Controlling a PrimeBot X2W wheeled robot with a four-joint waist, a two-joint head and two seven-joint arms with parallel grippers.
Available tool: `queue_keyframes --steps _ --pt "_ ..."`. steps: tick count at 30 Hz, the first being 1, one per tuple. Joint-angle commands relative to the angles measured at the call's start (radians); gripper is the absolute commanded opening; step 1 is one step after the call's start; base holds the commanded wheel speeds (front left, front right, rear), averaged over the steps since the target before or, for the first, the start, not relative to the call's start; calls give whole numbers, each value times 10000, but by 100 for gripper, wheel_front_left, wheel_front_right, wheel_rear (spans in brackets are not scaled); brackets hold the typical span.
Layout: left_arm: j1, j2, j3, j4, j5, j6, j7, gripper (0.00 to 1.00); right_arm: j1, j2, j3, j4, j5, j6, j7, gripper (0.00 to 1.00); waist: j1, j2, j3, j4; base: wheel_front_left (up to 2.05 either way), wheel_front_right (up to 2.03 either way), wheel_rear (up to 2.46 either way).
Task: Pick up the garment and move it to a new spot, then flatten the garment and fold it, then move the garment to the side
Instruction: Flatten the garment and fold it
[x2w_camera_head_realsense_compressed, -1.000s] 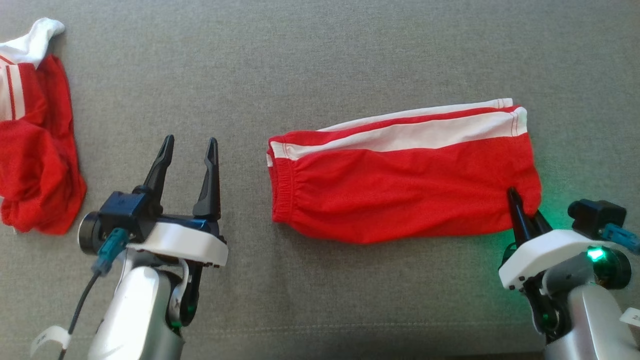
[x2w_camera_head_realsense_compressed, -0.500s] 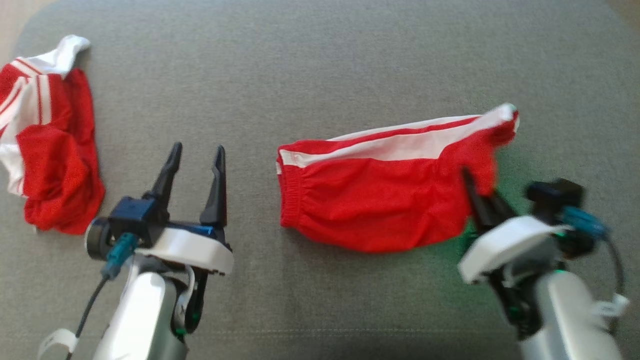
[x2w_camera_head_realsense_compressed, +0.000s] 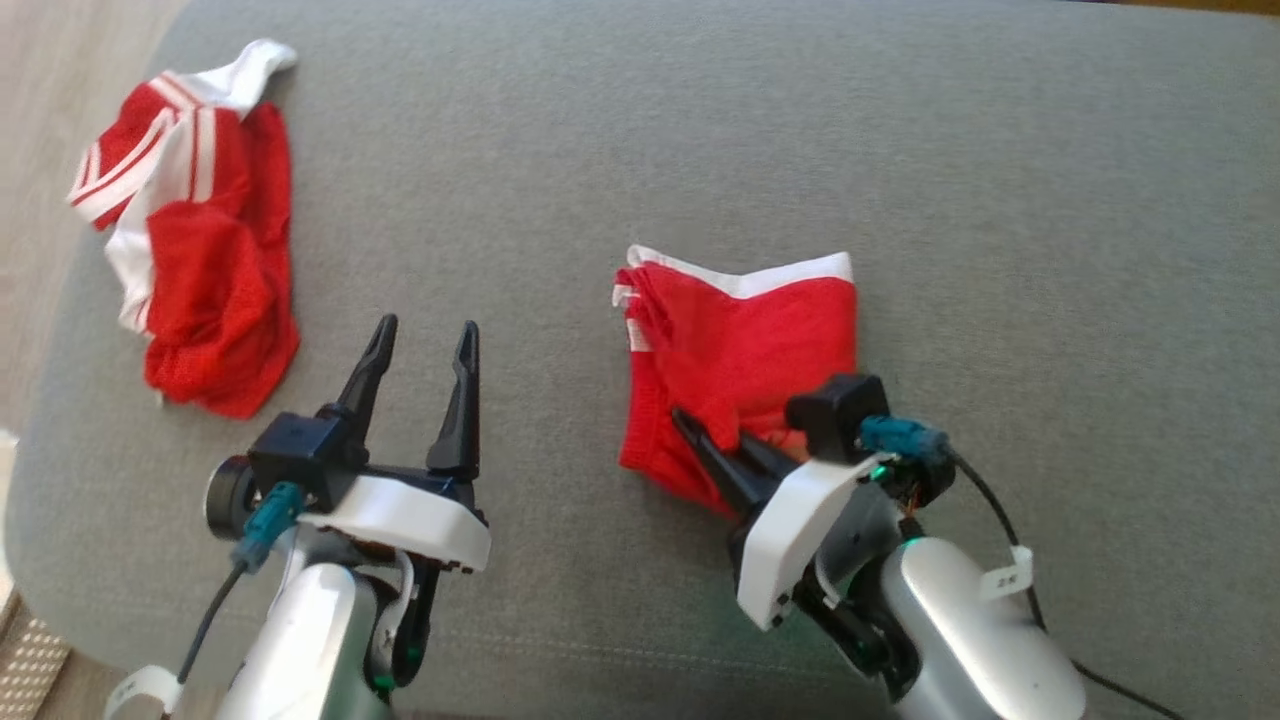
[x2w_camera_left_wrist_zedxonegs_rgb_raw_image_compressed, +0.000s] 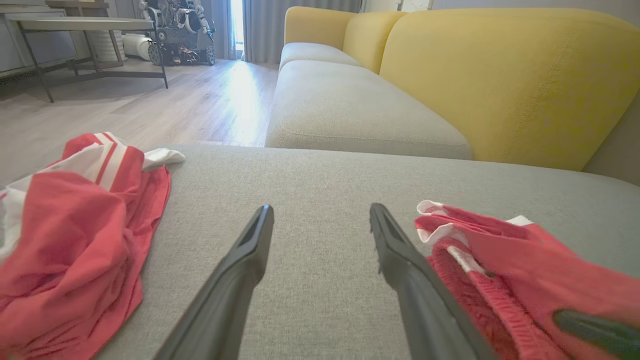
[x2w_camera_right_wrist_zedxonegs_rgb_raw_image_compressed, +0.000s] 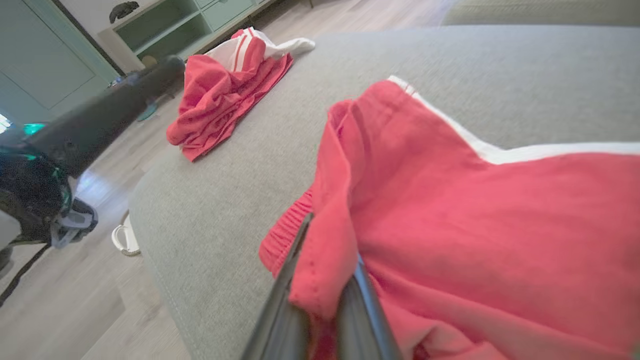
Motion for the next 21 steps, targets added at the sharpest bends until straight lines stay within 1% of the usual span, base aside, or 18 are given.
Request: queue_keyframes --steps 1,4,5,6,7,8,16,19,21 --pt "-417 51 314 -295 -35 -3 -79 100 -127 55 222 -251 113 35 -159 0 0 0 108 139 0 0 0" --pt "-441 25 299 -287 -32 30 -110 100 -55 56 397 9 267 35 -322 0 0 0 170 150 0 0 0" --pt "-441 24 303 -284 -25 54 -118 100 -53 56 446 57 269 35 -385 11 0 0 183 122 0 0 0" --pt "-442 49 309 -270 1 75 -126 100 -54 56 497 81 254 35 -445 40 0 0 196 77 0 0 0" --pt "-443 64 322 -261 8 89 -133 100 -53 57 544 91 219 35 -499 93 0 0 197 29 0 0 0" --pt "-438 78 336 -252 4 95 -140 100 -46 57 593 69 187 35 -573 100 0 0 181 -28 0 0 0" --pt "-435 241 395 -269 35 145 -170 100 190 58 863 -927 131 35 -1201 100 0 0 90 -472 0 0 0" --pt "-407 299 417 -278 27 177 -173 100 382 58 495 -1356 62 35 -1398 100 0 0 21 -620 0 0 0" --pt "-376 337 434 -290 16 206 -172 100 552 58 21 -1622 6 35 -1540 100 0 0 -27 -704 0 0 0"
